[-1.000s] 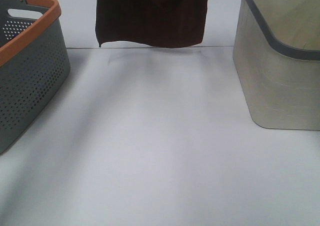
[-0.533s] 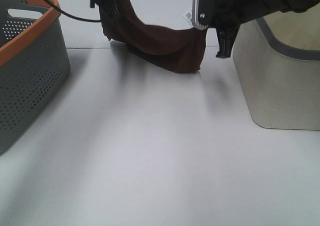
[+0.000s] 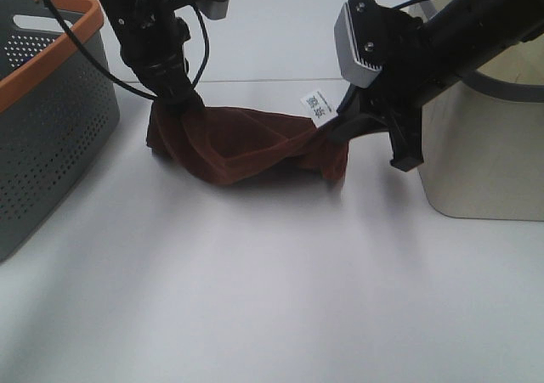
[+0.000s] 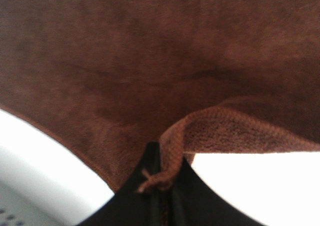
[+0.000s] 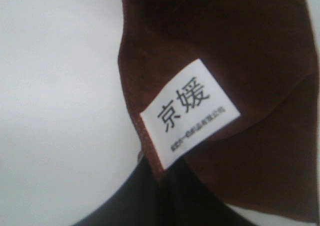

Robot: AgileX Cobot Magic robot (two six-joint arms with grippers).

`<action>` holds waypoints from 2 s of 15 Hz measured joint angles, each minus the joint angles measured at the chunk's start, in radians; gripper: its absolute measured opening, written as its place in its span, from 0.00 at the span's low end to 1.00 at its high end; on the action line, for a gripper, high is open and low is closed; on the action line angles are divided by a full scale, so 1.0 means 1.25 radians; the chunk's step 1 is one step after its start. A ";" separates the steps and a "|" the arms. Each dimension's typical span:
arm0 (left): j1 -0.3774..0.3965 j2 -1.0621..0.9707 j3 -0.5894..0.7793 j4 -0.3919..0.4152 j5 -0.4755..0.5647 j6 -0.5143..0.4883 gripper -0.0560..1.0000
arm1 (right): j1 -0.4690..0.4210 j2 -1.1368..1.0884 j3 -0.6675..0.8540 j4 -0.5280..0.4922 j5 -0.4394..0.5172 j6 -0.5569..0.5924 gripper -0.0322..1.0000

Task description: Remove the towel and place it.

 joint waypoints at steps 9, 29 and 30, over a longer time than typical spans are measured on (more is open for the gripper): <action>0.001 -0.134 0.348 -0.018 0.003 0.053 0.05 | 0.000 0.000 0.077 -0.166 0.172 0.331 0.03; -0.001 -0.139 0.432 -0.042 0.002 0.029 0.63 | 0.000 -0.001 0.179 -0.066 0.206 0.581 0.54; -0.001 -0.139 0.433 -0.045 0.002 0.014 0.64 | 0.000 -0.001 0.179 -0.066 0.206 0.631 0.61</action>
